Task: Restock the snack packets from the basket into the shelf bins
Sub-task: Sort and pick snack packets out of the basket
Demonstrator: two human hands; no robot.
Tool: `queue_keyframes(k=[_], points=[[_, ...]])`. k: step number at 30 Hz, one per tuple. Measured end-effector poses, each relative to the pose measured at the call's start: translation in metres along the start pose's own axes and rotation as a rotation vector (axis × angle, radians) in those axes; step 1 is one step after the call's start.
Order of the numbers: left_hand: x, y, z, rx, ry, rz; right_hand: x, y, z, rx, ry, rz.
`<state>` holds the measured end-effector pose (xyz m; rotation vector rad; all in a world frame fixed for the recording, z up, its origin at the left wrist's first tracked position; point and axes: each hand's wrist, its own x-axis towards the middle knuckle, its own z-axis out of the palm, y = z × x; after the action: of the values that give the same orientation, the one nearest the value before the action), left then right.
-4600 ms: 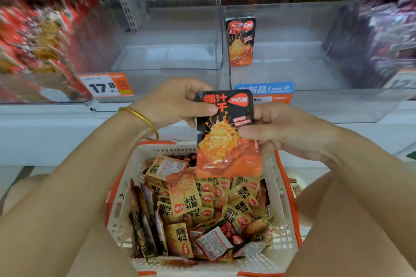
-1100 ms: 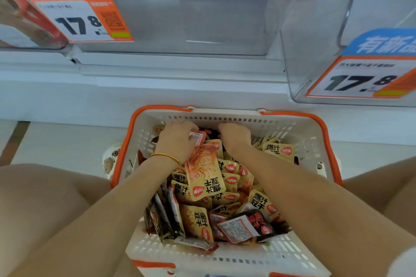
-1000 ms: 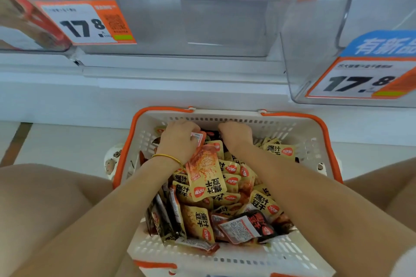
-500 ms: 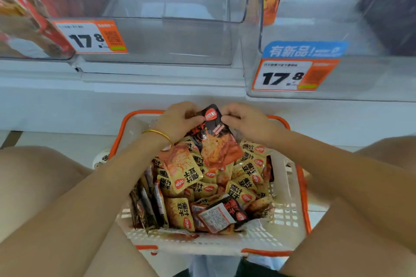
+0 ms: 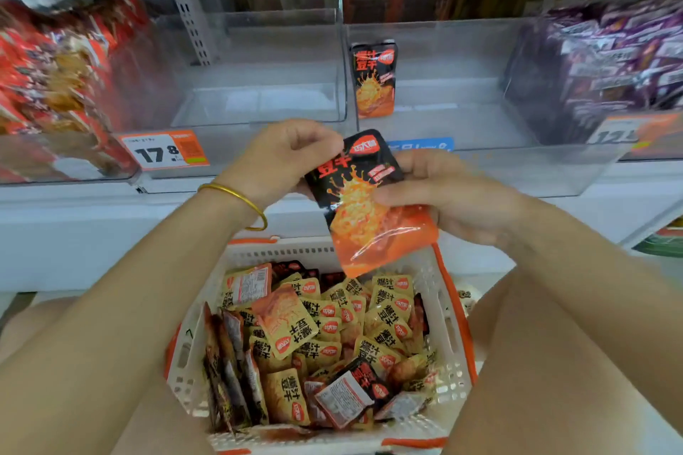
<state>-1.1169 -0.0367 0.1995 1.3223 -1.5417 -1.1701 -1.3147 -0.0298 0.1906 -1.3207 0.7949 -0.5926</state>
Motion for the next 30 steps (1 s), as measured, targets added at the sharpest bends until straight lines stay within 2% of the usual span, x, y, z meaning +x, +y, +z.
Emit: queue_keyframes(k=[2,4,7,9,12,15,21,26,30], points=[[0.008,0.024,0.002,-0.032,0.075,0.062,-0.004,-0.030,-0.020,0.102,0.074,0.031],[0.025,0.038,0.003,0.033,0.197,0.163,0.002,-0.052,-0.044,0.136,0.195,0.063],[0.056,0.042,0.005,0.410,0.323,0.344,0.027,-0.071,-0.077,0.152,0.347,0.103],[0.077,0.039,0.008,0.693,0.272,0.371,0.054,-0.073,-0.096,0.086,0.459,0.128],[0.100,0.036,0.016,0.971,0.127,0.292,0.099,-0.062,-0.117,-0.182,0.616,0.178],[0.119,0.031,0.019,1.154,0.058,0.217,0.139,-0.050,-0.127,-0.256,0.596,0.216],[0.128,0.023,0.020,1.217,0.086,0.213,0.195,-0.028,-0.138,-0.372,0.597,0.252],[0.128,0.018,0.018,1.176,0.095,0.225,0.216,-0.015,-0.145,-0.803,0.717,0.225],[0.129,0.015,0.018,1.121,0.103,0.252,0.228,-0.011,-0.145,-0.799,0.828,0.204]])
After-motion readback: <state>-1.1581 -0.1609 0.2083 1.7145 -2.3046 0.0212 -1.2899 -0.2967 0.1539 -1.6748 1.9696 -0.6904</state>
